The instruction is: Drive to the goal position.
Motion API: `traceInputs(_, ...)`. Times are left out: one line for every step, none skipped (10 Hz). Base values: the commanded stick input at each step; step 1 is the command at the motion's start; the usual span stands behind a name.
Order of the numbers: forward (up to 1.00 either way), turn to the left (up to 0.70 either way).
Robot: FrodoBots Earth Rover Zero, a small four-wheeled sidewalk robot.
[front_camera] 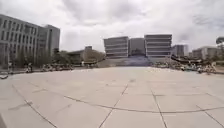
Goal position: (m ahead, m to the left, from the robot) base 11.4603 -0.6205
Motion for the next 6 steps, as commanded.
traceInputs(1.0,0.03)
traceInputs(1.0,0.03)
traceInputs(1.0,0.03)
traceInputs(1.0,0.03)
traceInputs(1.0,0.02)
traceInputs(1.0,-0.03)
